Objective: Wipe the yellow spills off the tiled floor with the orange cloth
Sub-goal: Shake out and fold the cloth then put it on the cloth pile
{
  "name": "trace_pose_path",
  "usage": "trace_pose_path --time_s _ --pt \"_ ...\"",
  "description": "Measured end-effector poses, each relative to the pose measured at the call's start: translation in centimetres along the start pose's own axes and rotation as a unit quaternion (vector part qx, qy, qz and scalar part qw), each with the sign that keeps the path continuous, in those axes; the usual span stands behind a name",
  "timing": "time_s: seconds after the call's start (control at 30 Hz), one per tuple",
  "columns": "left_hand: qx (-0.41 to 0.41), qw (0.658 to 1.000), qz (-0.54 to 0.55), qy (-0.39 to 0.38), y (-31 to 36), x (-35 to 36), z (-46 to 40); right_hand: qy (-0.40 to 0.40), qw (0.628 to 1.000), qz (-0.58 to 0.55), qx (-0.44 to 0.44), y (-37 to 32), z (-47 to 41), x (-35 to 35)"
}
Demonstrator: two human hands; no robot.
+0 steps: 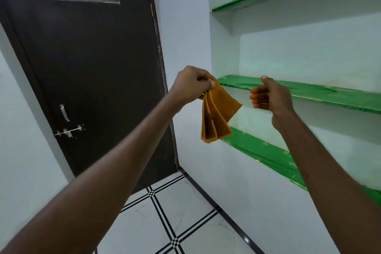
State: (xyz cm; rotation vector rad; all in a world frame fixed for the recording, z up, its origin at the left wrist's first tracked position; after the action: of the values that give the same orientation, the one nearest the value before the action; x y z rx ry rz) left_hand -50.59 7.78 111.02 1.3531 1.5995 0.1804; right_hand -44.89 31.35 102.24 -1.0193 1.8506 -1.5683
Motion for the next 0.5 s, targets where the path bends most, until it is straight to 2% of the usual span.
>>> trace_pose_path --time_s 0.03,0.1,0.17,0.23,0.33,0.4,0.5 --pt "-0.003 1.0 0.003 0.004 0.6 -0.9 -0.2 0.013 1.0 -0.016 0.012 0.9 -0.4 -0.5" --pt "-0.023 0.999 0.013 0.03 1.0 -2.6 -0.7 -0.058 0.99 -0.078 0.1 4.3 0.1 1.6" --pt "-0.065 0.996 0.023 0.055 -0.1 -3.6 -0.8 -0.167 0.949 -0.182 0.198 7.8 2.5 5.9" --pt "-0.126 0.99 0.036 0.059 -2.7 -3.6 -0.2 -0.257 0.899 -0.25 0.253 9.7 5.7 9.6" --pt "-0.225 0.97 0.082 0.046 -8.1 -2.8 2.0 -0.316 0.852 -0.304 0.286 10.5 8.7 12.5" --pt "-0.268 0.955 0.117 0.041 -11.0 -2.6 3.9 -0.309 0.863 -0.287 0.278 10.5 9.1 12.9" --pt "-0.286 0.942 0.173 0.021 -14.1 -2.8 6.1 -0.315 0.899 -0.188 0.24 10.4 9.4 13.5"
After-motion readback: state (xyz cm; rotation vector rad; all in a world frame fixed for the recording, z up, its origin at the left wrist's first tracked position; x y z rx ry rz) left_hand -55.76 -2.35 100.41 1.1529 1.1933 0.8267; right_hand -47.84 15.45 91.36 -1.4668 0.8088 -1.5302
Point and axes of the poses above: each hand's wrist, its own z-axis away from the middle knuckle, its own x-axis out of the palm, y = z × x, the point moved 10 cm from there along -z, towards the middle knuckle, and after that the axes turned 3 degrees about z, right-handed, at the moved point
